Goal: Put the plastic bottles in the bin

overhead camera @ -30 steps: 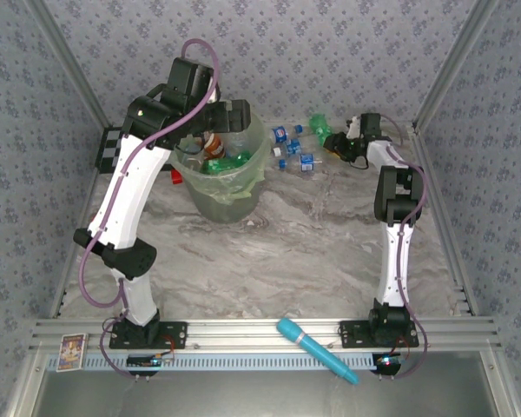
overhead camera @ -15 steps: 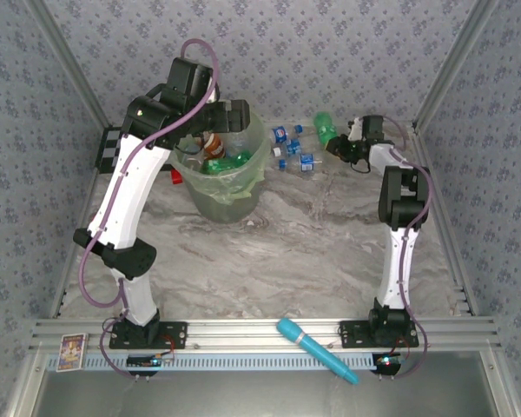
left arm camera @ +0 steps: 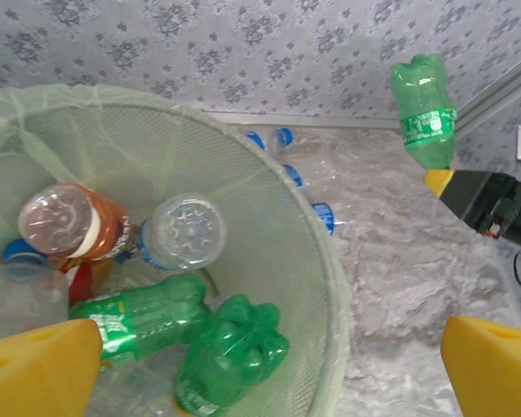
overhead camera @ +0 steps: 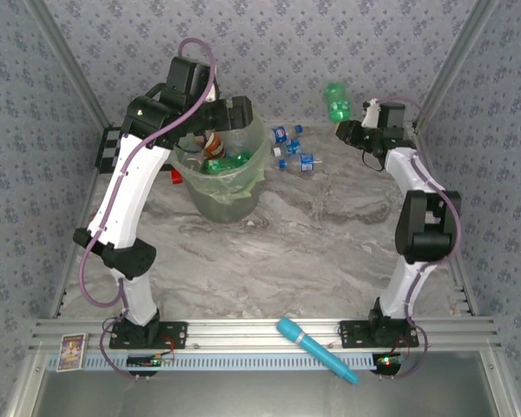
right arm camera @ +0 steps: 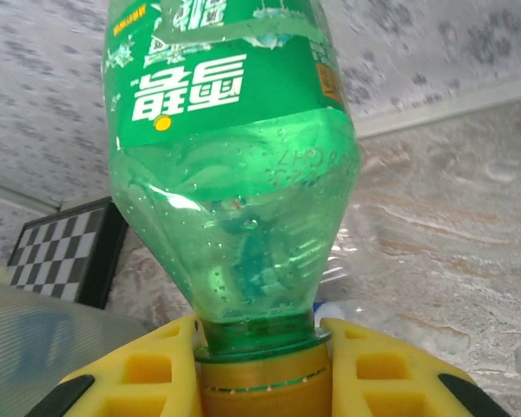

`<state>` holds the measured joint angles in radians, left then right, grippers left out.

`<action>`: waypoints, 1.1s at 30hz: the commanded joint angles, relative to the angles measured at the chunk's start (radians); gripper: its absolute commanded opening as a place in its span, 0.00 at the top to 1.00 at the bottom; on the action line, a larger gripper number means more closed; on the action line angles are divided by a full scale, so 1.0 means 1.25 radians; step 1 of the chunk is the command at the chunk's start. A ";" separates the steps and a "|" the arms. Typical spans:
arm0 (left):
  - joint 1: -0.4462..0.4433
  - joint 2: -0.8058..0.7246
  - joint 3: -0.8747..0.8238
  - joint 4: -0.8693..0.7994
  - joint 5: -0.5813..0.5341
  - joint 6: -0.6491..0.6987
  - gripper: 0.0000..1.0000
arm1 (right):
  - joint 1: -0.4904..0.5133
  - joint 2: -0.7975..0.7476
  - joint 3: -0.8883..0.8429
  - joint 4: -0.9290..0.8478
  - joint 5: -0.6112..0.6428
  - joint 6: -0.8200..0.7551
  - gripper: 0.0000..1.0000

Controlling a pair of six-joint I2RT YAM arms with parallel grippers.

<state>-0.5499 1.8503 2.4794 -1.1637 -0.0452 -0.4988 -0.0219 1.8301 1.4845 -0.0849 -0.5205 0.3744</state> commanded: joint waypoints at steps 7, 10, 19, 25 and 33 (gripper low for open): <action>0.012 -0.029 -0.070 0.148 0.181 -0.134 0.04 | 0.116 -0.238 -0.072 -0.015 0.058 -0.095 0.73; 0.005 -0.016 -0.069 0.195 0.254 -0.172 0.01 | 0.185 -0.288 -0.065 -0.066 0.107 -0.150 0.72; -0.045 -0.003 -0.069 0.259 0.244 -0.198 0.07 | 0.341 -0.383 -0.064 -0.090 0.176 -0.184 0.72; -0.063 -0.007 -0.069 0.281 0.214 -0.199 0.11 | 0.422 -0.398 -0.062 -0.111 0.218 -0.210 0.71; -0.055 -0.020 -0.090 0.278 0.189 -0.208 0.25 | 0.468 -0.431 -0.083 -0.111 0.242 -0.234 0.71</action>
<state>-0.6212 1.8423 2.3734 -0.8539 0.2005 -0.7559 0.5465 1.3262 1.3884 -0.2131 -0.2398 0.1146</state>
